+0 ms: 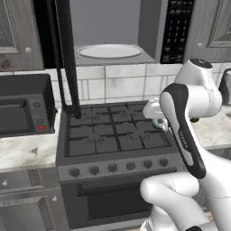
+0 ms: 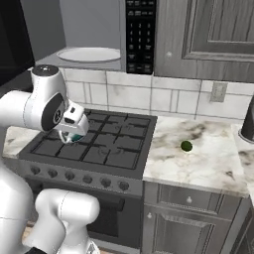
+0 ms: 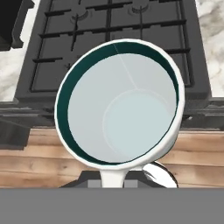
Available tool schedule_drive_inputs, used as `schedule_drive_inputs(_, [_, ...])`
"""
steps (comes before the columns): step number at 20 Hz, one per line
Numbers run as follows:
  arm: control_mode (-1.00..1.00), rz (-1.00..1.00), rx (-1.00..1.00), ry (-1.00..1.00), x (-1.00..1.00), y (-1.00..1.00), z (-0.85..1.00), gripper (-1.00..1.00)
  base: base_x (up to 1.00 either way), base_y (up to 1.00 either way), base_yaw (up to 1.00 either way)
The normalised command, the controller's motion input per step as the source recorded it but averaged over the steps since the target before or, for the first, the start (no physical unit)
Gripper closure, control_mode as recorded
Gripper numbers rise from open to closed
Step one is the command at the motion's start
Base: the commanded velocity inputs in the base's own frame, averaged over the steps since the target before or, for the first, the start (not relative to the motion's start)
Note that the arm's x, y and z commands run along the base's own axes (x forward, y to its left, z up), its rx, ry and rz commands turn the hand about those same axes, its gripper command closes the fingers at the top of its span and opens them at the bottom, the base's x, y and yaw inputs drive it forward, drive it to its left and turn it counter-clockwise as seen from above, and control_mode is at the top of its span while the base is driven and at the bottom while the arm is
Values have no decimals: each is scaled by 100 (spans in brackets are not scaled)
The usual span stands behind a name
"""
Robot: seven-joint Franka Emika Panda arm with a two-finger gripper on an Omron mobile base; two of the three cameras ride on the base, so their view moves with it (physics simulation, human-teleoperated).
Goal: Pick the mug from the counter and place it inside the microwave. Then close the microwave.
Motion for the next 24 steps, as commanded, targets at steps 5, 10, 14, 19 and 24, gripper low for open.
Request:
schedule_drive_inputs(5, [100,0,0,0,0,0,0,100,13,48,-9])
schedule_drive_inputs(10, [100,0,0,0,0,0,0,100,37,8,0])
schedule_drive_inputs(14, [100,0,0,0,0,0,0,100,39,1,0])
schedule_drive_inputs(19, [100,0,0,0,0,0,0,100,39,0,4])
schedule_drive_inputs(24, [100,0,0,0,0,0,0,100,42,0,1])
